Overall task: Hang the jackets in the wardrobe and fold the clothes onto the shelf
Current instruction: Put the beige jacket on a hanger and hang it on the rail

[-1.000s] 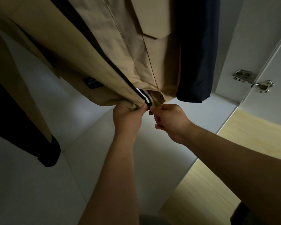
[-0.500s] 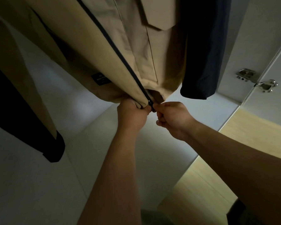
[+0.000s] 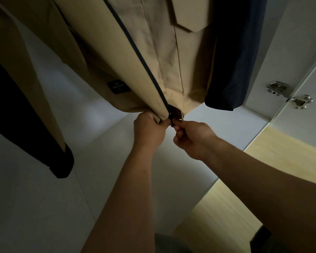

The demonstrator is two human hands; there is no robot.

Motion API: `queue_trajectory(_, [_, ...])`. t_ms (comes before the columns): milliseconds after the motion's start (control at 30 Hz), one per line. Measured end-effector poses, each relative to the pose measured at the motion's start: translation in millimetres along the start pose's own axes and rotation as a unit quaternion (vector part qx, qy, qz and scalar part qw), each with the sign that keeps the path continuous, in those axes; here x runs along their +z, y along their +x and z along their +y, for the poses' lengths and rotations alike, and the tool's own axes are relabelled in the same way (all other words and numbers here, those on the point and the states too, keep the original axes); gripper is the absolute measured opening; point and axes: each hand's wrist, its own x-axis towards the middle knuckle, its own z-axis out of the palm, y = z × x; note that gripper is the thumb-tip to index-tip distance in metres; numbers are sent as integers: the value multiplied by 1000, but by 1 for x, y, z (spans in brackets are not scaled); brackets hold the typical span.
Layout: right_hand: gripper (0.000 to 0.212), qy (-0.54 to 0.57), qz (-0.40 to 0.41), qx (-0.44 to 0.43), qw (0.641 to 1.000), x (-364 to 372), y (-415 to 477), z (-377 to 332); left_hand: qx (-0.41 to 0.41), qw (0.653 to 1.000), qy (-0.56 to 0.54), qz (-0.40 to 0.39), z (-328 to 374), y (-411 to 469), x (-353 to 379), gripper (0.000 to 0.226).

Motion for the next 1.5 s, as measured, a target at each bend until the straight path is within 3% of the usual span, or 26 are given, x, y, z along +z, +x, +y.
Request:
queue_trajectory(200, [7, -23, 31, -31, 999, 1, 1, 1, 4, 1000, 13, -15, 0, -1, 2, 21])
queue_trajectory(367, [9, -78, -7, -68, 995, -7, 0, -4, -4, 1000, -3, -16, 2, -2, 3, 26])
queue_trajectory(433, [13, -157, -10, -93, 983, -8, -1, -8, -20, 999, -20, -14, 1, -2, 4, 24])
queue_trajectory(567, [34, -402, 8, -124, 907, -9, -6, -21, -70, 994, -78, -3, 1, -2, 3, 27])
queue_trajectory(633, [41, -341, -43, -73, 936, -9, -10, -25, -87, 989, -118, -19, 1, -3, 2, 23])
queue_trajectory(700, [40, -201, -106, -2, 974, -8, -14, -30, -98, 981, -165, -40, 3, -3, 2, 19])
queue_trajectory(767, [41, -97, -120, 54, 987, -6, -17, -38, -99, 976, -185, -51, 5, -3, 3, 19])
queue_trajectory(900, [39, 50, -94, 148, 983, 1, -25, -40, -99, 980, -169, -36, 7, -3, 6, 16])
queue_trajectory(1133, [41, 172, -106, 146, 968, 18, -33, -38, -72, 987, -134, -56, 13, -4, 3, 24])
queue_trajectory(1267, [37, 94, -84, 93, 988, 14, -32, -40, -109, 970, -209, -51, 13, -5, -3, 19])
queue_trajectory(1400, [27, 23, -155, 26, 987, 8, -32, -52, -136, 930, -335, -62, 19, -4, -9, 24])
queue_trajectory(1467, [26, -114, -132, -77, 982, 7, -30, -51, -126, 921, -362, -76, 23, -4, -10, 26])
queue_trajectory(1500, [25, -222, -99, -154, 958, 7, -29, -49, -127, 915, -375, -81, 24, -3, -10, 27])
